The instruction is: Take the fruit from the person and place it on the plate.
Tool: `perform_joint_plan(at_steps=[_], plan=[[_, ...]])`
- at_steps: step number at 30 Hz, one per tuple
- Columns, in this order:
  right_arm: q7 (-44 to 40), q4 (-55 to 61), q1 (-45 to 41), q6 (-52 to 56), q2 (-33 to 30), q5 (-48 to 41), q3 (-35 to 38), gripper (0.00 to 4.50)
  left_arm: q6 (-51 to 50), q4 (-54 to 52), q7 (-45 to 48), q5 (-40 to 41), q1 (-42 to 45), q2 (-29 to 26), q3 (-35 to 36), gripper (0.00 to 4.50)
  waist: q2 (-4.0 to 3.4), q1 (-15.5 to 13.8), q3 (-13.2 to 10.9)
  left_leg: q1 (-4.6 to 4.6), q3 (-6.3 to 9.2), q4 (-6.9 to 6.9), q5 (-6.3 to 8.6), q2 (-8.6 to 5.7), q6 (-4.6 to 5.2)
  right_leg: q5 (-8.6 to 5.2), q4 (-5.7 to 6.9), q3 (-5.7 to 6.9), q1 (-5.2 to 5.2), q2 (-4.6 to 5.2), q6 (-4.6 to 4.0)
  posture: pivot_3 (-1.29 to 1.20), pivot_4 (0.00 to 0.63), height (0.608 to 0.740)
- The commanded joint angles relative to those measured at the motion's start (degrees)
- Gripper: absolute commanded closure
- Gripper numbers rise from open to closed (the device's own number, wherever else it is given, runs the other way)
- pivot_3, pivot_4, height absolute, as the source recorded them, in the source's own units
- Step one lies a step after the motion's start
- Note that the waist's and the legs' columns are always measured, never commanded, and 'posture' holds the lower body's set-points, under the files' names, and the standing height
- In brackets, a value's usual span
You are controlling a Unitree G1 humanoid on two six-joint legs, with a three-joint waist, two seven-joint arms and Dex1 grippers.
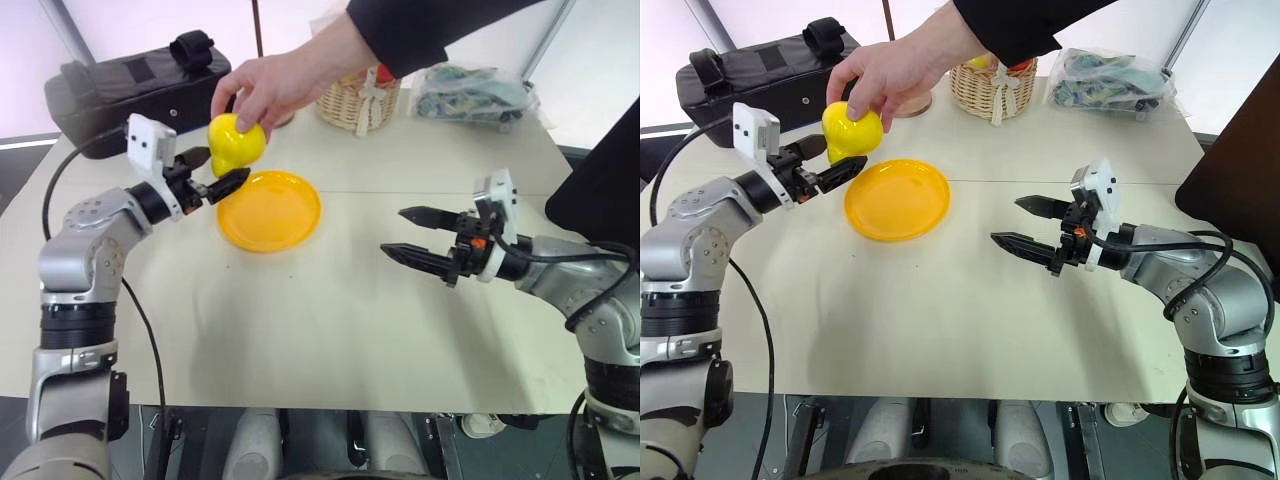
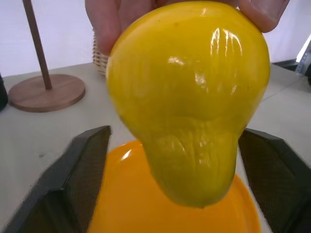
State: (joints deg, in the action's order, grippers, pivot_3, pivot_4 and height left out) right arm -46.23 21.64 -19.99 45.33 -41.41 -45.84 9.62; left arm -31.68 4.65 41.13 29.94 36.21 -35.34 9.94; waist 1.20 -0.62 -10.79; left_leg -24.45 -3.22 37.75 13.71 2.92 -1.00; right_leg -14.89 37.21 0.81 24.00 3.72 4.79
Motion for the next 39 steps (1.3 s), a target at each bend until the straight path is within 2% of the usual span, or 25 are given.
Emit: perform_joint_plan(at_steps=[1, 3, 4, 11, 17, 21, 30, 32, 33, 36, 37, 39], plan=[[0.88, 2.68, 0.67, -1.19, 0.3, -0.73, 1.89, 0.0, 1.48, -0.43, 0.8, -0.48, 1.42, 0.01, 0.28, 1.95, 0.0, 0.01, 0.0, 0.0, 0.0, 0.0, 0.0, 0.0, 0.0, 0.0, 0.0, 0.0, 0.0, 0.0, 0.0, 0.0, 0.15, 0.74], [1.25, 3.0, 0.97, -1.23, 0.35, -0.87, 1.93, 0.0, 1.45, -0.67, 1.04, -0.66, 1.3, 0.16, 0.32, 2.9, 0.0, 0.02, 0.0, 0.0, 0.0, 0.0, 0.0, 0.01, 0.0, 0.0, 0.0, 0.0, 0.0, 0.0, 0.0, 0.0, 0.15, 0.74], [1.37, 3.11, 1.06, -1.25, 0.35, -0.9, 1.92, 0.0, 1.43, -0.76, 1.13, -0.73, 1.25, 0.19, 0.42, 3.19, 0.0, 0.02, 0.0, 0.0, 0.0, 0.0, 0.0, 0.01, 0.0, 0.0, 0.0, 0.0, 0.0, 0.0, 0.0, 0.0, 0.15, 0.74], [1.34, 2.29, 0.39, -1.65, 0.31, -0.51, 1.51, 0.0, 1.32, -0.27, 0.26, -2.34, 1.21, 0.14, 0.32, 3.21, 0.0, 0.01, 0.0, 0.0, 0.0, 0.0, 0.0, 0.01, 0.0, 0.0, 0.0, 0.0, 0.0, 0.0, 0.0, 0.0, 0.15, 0.74], [1.63, 2.22, -0.15, -1.66, 0.81, -0.25, 0.61, 0.0, 2.52, 1.46, -1.29, -7.85, -1.22, 2.41, -4.97, 3.21, 0.0, -0.11, 0.0, 0.01, 0.0, 0.01, 0.0, 0.0, 0.0, 0.0, 0.0, 0.0, -0.02, 0.0, 0.0, 0.0, 0.15, 0.74], [2.05, 2.65, -0.58, -1.37, 0.86, -0.17, 0.04, 0.0, 3.3, 6.98, -3.77, -11.47, 0.19, 5.47, -7.6, 3.21, 0.0, -0.07, 0.0, -0.02, 0.01, 0.07, 0.0, 0.0, 0.0, 0.0, 0.02, 0.0, -0.02, -0.01, 0.01, 0.0, 0.15, 0.74], [3.64, 3.32, -0.58, -1.56, 1.72, 1.18, -1.59, 0.0, 7.54, 18.99, -2.17, -16.11, 5.43, 7.86, -10.0, 3.21, 0.0, -0.05, 0.0, -0.02, 0.02, 0.09, 0.01, 0.0, 0.01, 0.0, 0.03, 0.0, -0.01, -0.03, 0.01, 0.0, 0.15, 0.74], [4.08, 3.76, -0.25, -1.45, 1.95, 1.15, -1.55, 0.0, 8.26, 20.73, -1.37, -16.16, 6.32, 8.36, -9.83, 2.19, 0.0, -0.05, 0.0, -0.02, 0.02, 0.09, 0.01, 0.0, 0.01, 0.0, 0.03, 0.0, -0.01, -0.03, 0.01, 0.0, 0.15, 0.74], [4.32, 3.98, -0.09, -1.36, 2.05, 1.09, -1.47, 0.0, 8.32, 21.04, -0.48, -15.88, 6.57, 8.52, -9.72, 1.93, 0.0, -0.06, 0.0, -0.03, 0.02, 0.09, 0.01, 0.0, 0.01, 0.0, 0.03, 0.0, -0.01, -0.03, 0.01, 0.0, 0.15, 0.74], [4.81, 4.53, 0.46, -1.15, 2.13, 0.88, -1.06, 0.0, 8.92, 21.82, -0.22, -16.07, 7.13, 8.9, -9.32, 0.34, 0.0, -0.05, 0.0, -0.04, 0.02, 0.11, 0.01, 0.0, 0.01, 0.0, 0.03, 0.01, -0.01, -0.02, 0.01, 0.0, 0.15, 0.74], [4.9, 4.66, 0.6, -1.11, 2.12, 0.86, -1.01, 0.0, 9.28, 22.15, -0.25, -16.25, 7.34, 8.93, -9.23, 0.02, 0.0, -0.05, 0.0, -0.04, 0.02, 0.11, 0.01, 0.01, 0.02, 0.0, 0.03, 0.01, -0.01, -0.02, 0.01, 0.0, 0.15, 0.74], [5.07, 4.76, 0.84, -1.19, 2.06, 1.01, -0.98, 0.0, 9.96, 22.62, -0.18, -16.09, 7.93, 9.12, -8.72, 0.02, 0.0, -0.08, 0.0, -0.04, 0.03, 0.12, 0.01, 0.0, 0.01, 0.0, 0.04, 0.0, -0.01, -0.02, 0.01, 0.0, 0.15, 0.74]])
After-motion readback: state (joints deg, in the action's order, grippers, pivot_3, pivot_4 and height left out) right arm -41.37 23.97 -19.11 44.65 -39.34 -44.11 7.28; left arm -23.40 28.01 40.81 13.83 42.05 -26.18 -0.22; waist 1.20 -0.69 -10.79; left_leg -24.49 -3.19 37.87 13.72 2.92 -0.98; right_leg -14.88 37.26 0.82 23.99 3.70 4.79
